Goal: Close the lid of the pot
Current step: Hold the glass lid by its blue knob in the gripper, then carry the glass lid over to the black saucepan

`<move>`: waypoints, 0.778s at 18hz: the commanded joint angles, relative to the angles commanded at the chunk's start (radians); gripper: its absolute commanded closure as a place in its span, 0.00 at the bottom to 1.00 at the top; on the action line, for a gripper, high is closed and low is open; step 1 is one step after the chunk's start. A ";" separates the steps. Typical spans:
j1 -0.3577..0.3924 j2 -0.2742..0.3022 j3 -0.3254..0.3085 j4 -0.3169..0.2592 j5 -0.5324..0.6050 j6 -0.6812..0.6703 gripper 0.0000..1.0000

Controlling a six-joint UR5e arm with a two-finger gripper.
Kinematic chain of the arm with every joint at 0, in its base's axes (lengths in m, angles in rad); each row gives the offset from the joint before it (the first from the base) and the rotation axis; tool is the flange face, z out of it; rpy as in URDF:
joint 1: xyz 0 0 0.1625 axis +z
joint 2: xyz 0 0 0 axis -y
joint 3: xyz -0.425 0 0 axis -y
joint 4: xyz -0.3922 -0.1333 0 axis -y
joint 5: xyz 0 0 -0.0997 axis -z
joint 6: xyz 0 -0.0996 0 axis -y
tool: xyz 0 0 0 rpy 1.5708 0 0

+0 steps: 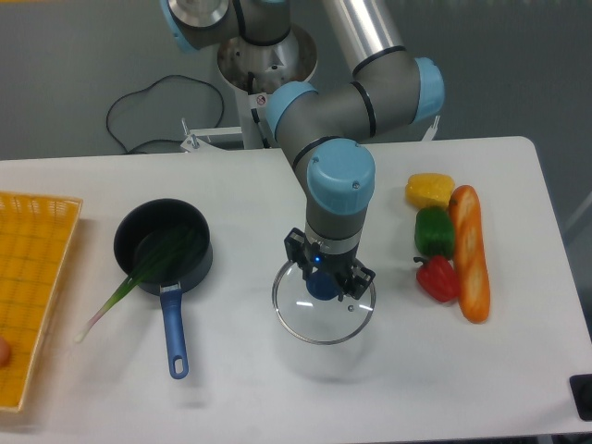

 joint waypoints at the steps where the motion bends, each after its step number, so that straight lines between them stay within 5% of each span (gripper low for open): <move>1: 0.000 0.000 -0.003 0.002 -0.002 0.000 0.62; 8: -0.006 0.023 -0.015 0.006 -0.026 -0.005 0.62; 14: -0.023 0.103 -0.126 0.032 -0.077 -0.008 0.62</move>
